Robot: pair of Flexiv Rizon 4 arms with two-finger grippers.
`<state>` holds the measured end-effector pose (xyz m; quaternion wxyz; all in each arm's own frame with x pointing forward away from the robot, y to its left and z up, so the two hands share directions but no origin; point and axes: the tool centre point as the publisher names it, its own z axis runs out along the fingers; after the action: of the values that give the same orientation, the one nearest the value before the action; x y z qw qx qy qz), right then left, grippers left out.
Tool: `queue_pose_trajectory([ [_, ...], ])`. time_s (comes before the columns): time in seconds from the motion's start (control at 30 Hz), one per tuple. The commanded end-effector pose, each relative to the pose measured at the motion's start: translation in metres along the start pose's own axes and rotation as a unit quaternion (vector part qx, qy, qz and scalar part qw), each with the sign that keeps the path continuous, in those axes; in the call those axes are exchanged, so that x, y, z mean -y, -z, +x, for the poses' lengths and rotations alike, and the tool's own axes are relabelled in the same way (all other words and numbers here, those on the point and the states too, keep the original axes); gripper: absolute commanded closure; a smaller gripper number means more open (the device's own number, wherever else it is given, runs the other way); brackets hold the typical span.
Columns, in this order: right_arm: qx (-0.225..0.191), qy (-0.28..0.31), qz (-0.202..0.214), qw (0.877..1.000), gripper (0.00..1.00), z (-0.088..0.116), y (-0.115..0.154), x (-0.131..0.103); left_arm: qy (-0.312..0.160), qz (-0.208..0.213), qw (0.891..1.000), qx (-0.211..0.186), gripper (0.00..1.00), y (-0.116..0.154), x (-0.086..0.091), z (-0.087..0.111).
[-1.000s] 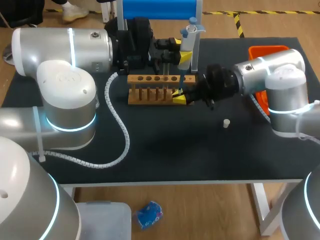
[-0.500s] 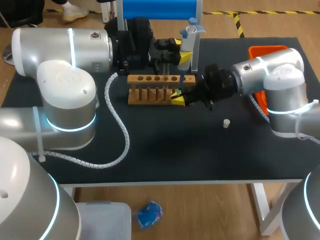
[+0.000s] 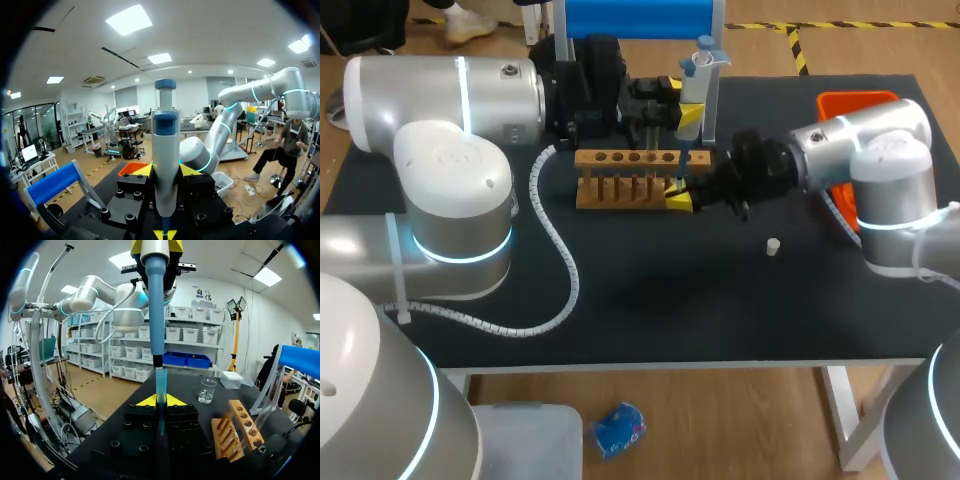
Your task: Invert the test tube, pick up the pipette, mount the tip to pipette, aspirate from beaker and dispense into the tube, eject the tip, return the pipette, and cap with the stopper.
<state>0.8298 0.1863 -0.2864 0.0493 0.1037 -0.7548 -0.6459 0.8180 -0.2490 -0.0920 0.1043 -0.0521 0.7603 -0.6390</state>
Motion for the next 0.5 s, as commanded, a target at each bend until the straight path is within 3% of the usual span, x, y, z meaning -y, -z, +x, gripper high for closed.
queue_pose_trajectory([
  [0.03,0.000,0.002,0.003,1.000,1.00,0.0002,0.0013,-0.0039,-0.001,0.003,1.000,0.001,1.00,-0.0002,-0.0013,0.0001],
  [0.5,-0.002,0.008,0.012,1.000,1.00,0.0041,0.0014,-0.0066,-0.001,0.003,1.000,0.001,1.00,-0.0002,-0.0013,0.0001],
])
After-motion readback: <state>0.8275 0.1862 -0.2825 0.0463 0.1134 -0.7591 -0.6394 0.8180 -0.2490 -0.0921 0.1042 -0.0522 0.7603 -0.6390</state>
